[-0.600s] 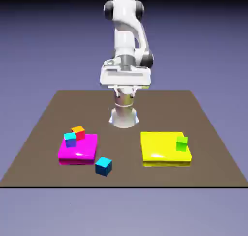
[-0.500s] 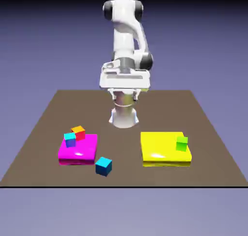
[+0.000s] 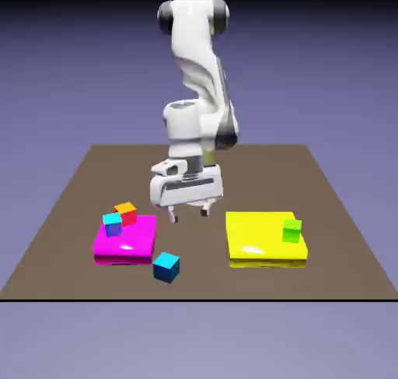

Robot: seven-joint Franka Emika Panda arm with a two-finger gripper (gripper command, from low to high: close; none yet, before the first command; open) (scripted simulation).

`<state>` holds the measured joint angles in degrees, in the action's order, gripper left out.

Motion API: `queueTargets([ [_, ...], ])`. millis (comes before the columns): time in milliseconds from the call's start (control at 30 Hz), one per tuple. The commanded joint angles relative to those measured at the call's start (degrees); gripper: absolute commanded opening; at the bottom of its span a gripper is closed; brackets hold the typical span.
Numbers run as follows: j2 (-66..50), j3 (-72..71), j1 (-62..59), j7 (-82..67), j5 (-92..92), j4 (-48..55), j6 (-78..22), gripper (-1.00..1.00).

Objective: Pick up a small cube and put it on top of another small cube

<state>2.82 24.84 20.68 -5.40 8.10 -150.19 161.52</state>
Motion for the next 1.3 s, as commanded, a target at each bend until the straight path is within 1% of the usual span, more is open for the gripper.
queueTargets([
  [0,-1.6,1.3,1.1,-2.5,0.4,0.6,-0.7,0.00],
  [400,-19.5,16.2,13.1,-31.2,5.3,7.0,-8.1,0.00],
  [433,-19.5,16.2,13.1,-31.2,5.3,7.0,-8.1,0.00],
  [667,-30.4,2.6,1.6,-39.5,16.8,9.6,0.2,0.00],
  [700,-30.4,2.6,1.6,-39.5,16.8,9.6,0.2,-1.00],
  [733,-30.4,2.6,1.6,-39.5,16.8,9.6,0.2,-1.00],
  [967,-18.7,15.5,14.1,-30.8,4.5,7.1,-8.7,-1.00],
  [1267,-3.7,2.2,32.7,-21.4,-11.6,7.5,-20.8,-1.00],
])
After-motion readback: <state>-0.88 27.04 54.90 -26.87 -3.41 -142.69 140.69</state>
